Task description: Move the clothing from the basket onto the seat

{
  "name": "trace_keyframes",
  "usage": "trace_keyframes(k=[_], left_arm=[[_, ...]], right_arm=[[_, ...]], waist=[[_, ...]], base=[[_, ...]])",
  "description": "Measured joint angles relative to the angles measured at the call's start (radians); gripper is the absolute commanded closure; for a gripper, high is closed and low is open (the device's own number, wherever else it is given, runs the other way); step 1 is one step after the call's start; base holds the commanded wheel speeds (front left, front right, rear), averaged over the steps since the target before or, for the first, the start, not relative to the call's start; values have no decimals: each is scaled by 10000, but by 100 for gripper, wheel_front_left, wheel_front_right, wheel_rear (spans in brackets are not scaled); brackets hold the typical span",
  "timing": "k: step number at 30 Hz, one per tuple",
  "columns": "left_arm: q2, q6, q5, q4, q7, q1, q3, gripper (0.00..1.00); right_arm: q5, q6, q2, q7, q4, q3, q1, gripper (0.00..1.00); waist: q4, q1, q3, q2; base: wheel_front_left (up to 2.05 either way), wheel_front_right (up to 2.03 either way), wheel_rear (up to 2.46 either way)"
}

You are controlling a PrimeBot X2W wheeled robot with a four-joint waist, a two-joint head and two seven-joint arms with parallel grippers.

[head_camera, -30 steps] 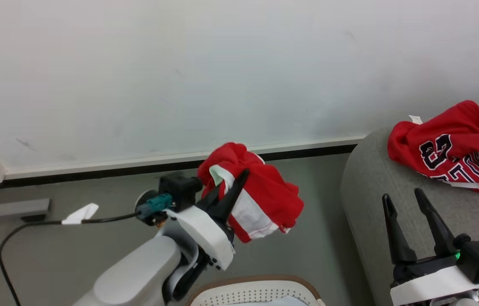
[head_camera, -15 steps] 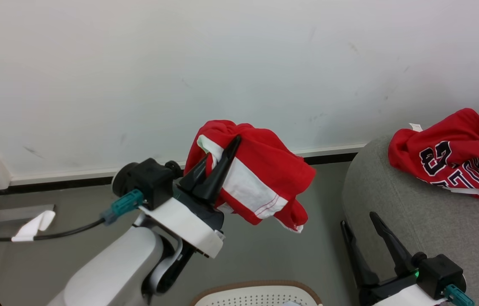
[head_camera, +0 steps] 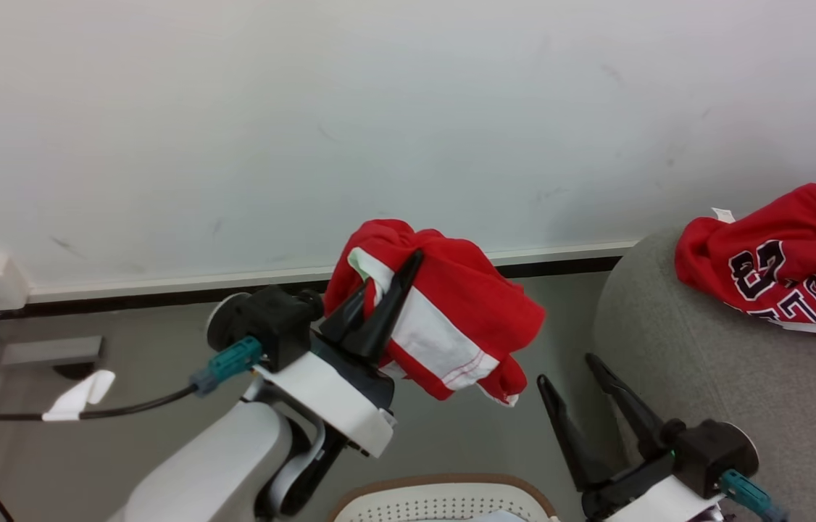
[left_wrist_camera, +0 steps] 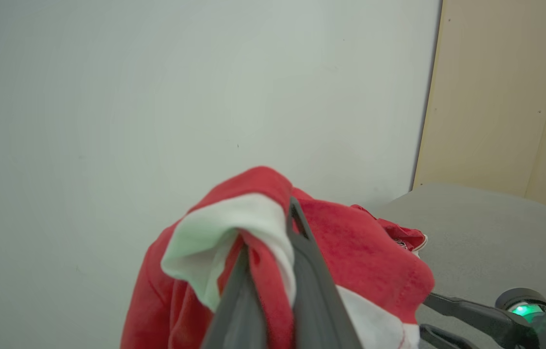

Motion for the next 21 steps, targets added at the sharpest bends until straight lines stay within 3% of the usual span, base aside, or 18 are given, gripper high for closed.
trace_keyframes(k=[11, 21], left_arm=[[-815, -276, 0, 169, 86, 91, -732, 100], [-1482, -683, 0, 217, 263, 102, -1538, 100]], right_arm=[[-12, 0, 527, 0, 1586, 150, -1147, 0], [305, 0, 384, 2, 3216, 621, -2062, 0]], waist=[[922, 1, -59, 0], [2104, 1, -201, 0]], base=[[0, 0, 0], [0, 0, 0]])
